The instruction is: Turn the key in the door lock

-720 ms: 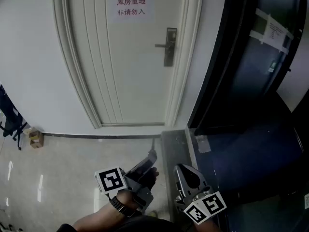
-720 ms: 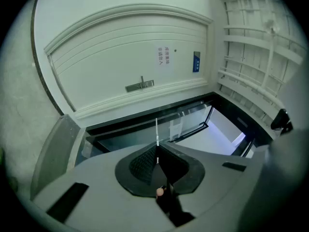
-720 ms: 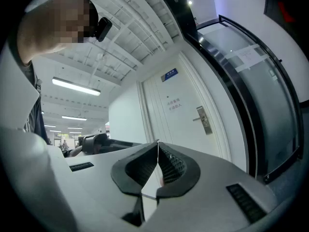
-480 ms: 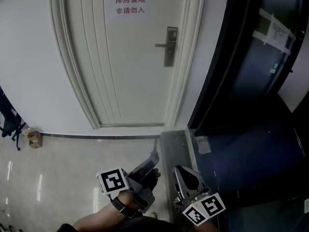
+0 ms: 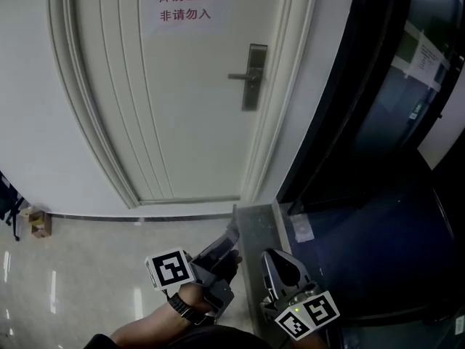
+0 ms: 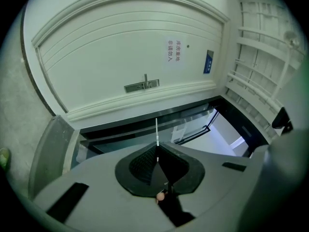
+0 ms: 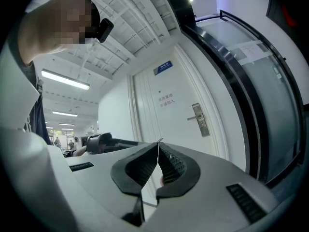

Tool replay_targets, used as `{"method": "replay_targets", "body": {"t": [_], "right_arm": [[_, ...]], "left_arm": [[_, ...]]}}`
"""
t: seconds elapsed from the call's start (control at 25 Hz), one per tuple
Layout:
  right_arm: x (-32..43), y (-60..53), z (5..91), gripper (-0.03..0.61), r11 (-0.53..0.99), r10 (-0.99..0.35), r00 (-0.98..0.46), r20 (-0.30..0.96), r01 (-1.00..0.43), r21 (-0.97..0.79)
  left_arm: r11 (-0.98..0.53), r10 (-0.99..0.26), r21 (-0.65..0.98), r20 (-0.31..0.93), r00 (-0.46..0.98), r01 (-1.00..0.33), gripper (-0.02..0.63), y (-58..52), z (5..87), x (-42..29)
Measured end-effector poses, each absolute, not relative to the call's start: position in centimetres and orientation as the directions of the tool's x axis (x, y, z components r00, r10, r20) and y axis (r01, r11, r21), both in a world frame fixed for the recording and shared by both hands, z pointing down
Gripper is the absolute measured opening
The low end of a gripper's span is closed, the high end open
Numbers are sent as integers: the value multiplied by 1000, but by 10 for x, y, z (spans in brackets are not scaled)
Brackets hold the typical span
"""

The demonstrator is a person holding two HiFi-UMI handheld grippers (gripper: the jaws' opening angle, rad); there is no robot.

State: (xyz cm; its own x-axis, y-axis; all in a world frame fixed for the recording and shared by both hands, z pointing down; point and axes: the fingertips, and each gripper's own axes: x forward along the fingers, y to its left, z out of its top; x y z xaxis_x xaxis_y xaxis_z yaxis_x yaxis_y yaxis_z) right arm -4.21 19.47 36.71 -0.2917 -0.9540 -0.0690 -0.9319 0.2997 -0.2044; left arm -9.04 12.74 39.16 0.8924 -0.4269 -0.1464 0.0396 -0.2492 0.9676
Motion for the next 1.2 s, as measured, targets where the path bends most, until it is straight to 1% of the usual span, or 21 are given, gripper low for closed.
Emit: {"method": "replay_targets", "body": {"t": [0.28, 0.44, 0.56, 0.64, 1.0, 1.2], "right_arm": [[-46, 118, 365, 15, 271, -963, -262, -71, -940, -206], [-48, 90, 367, 15, 263, -965, -256, -58, -944, -198], [-40, 73, 364, 15, 251, -968, -245, -56, -948, -197], [-35, 62, 363, 15, 251, -968, -245, -57, -948, -196], [5, 2, 367, 15, 282, -959, -275, -64, -938, -202], [44, -38, 358, 15, 303, -953, -293, -76, -932, -200]], "left_arm": [[-256, -386, 966, -130, 913, 30, 9, 55, 397, -88], [-270, -371, 963, -124, 920, 21, 9, 23, 401, -85], [-234, -367, 971, -133, 921, 47, 9, 8, 398, -75], [-250, -366, 968, -132, 921, 39, 9, -6, 398, -70], [-218, -398, 974, -141, 907, 56, 9, -68, 397, -25], [-217, -420, 975, -124, 899, 33, 9, -113, 395, 13]]}}
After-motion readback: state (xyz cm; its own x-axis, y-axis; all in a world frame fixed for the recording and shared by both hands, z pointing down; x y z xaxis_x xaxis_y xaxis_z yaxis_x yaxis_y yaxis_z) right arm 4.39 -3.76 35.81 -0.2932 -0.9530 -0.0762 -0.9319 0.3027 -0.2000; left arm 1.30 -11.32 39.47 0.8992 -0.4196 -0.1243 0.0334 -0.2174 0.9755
